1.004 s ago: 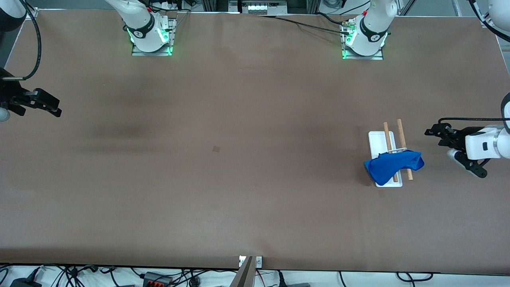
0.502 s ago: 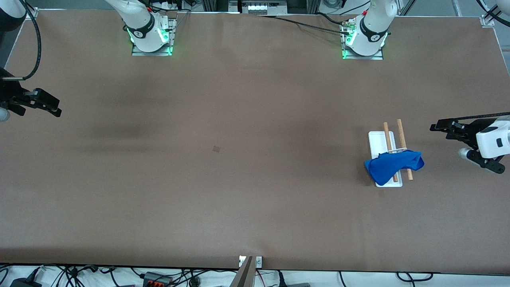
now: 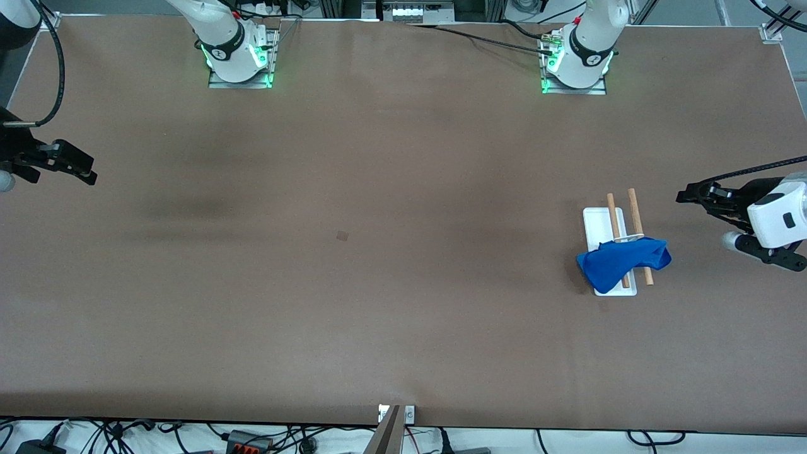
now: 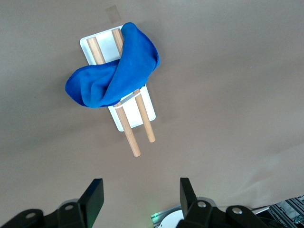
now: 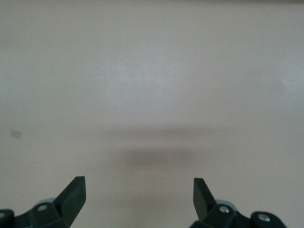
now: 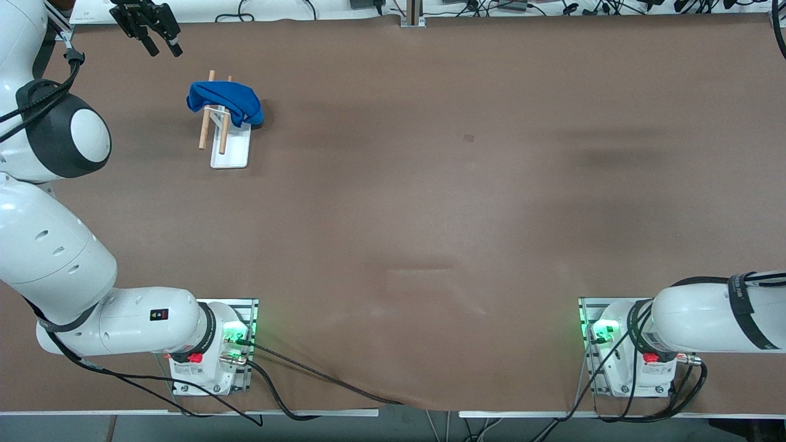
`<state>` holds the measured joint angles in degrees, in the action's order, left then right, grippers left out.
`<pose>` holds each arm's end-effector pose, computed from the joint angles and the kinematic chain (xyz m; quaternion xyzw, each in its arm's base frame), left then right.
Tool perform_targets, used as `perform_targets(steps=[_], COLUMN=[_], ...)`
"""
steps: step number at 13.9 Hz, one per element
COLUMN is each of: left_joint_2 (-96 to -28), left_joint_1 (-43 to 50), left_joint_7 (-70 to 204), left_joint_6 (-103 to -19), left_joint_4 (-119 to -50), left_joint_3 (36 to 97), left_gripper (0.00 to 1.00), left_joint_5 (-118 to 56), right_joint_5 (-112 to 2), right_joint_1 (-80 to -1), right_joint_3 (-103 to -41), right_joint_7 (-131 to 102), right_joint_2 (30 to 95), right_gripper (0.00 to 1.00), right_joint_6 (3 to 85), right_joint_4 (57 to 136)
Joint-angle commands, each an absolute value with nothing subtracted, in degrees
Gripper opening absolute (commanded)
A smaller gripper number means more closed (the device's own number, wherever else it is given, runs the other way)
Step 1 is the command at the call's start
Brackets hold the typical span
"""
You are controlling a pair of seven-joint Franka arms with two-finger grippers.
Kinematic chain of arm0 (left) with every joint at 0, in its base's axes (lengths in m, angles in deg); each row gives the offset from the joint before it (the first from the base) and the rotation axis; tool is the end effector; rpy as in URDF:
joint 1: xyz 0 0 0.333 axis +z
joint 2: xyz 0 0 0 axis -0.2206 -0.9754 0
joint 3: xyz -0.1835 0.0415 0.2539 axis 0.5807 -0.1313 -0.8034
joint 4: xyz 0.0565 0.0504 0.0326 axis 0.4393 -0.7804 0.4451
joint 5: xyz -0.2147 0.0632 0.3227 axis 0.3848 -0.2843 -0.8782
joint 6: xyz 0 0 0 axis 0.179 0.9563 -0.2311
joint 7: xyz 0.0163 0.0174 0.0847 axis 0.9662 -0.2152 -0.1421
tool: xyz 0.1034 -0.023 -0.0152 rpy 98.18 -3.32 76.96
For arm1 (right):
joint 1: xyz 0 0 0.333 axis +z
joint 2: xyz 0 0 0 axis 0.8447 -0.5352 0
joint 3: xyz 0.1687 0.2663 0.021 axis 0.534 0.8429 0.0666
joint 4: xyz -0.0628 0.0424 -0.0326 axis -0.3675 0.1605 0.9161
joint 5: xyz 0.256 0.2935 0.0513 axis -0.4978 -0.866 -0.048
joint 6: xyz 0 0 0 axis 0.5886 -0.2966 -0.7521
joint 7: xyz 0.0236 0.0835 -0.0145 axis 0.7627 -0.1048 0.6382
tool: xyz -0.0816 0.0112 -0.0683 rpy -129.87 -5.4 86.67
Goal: Pass towel and hang on rack
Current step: 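Open the left gripper and draw it back from the rack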
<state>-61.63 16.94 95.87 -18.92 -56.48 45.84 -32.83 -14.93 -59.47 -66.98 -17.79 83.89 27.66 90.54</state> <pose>0.6402 0.0549 0.4919 0.9711 -0.1412 -0.1672 0.0950 0.5791 -0.0261 0.5894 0.9992 -0.0021 0.0298 0.0248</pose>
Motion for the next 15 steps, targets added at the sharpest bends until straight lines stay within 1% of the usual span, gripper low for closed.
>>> perform_targets(steps=[1,2,3,4,5,7,8,10,11,15], left_joint_2=[-57.48,-53.89,-50.55,-48.60,-47.80,-46.39,-44.82,-41.13,-39.46,-36.63], left_joint_1=[15.73,15.73,15.65,15.65,15.73,15.73,15.82,16.08,16.17,16.26], left_joint_7=[91.62,89.07,88.44,88.26,88.26,88.00,87.47,86.59,85.63,79.75], left_joint_6=[-19.47,-23.22,-26.92,-28.52,-28.62,-27.92,-28.88,-35.09,-36.52,-37.50], left_joint_4=[-58.19,-63.17,-67.83,-70.32,-70.69,-71.65,-74.10,-79.63,-81.66,-82.56], left_joint_3=[46.53,46.79,47.06,47.75,48.98,49.34,49.34,49.43,49.43,49.52], left_gripper=[0.77,0.78,0.87,0.99,1.00,1.00,1.00,1.00,1.00,1.00], left_joint_5=[-34.68,-34.86,-34.94,-36.69,-38.53,-38.81,-38.73,-38.90,-38.99,-40.92], right_joint_5=[-15.38,-15.38,-15.38,-15.29,-15.29,-15.29,-15.29,-15.47,-15.47,-15.47], right_joint_1=[-59.40,-59.40,-59.40,-59.40,-59.40,-59.40,-59.40,-59.31,-59.23,-59.22], right_joint_3=[-67.00,-66.92,-66.92,-66.92,-66.92,-67.00,-66.92,-66.83,-66.74,-66.74], right_joint_7=[-16.99,-16.99,-17.17,-17.25,-17.26,-17.26,-17.26,-17.08,-16.99,-17.08], right_joint_2=[84.07,84.07,83.99,83.72,83.20,83.28,83.54,83.72,83.72,83.81], right_gripper=[1.00,1.00,1.00,1.00,1.00,1.00,1.00,1.00,1.00,1.00], right_joint_6=[26.63,26.63,26.63,26.81,27.16,26.81,26.72,26.63,26.55,24.17], right_joint_4=[89.95,89.95,90.04,90.04,89.95,89.95,89.95,89.95,89.95,89.95])
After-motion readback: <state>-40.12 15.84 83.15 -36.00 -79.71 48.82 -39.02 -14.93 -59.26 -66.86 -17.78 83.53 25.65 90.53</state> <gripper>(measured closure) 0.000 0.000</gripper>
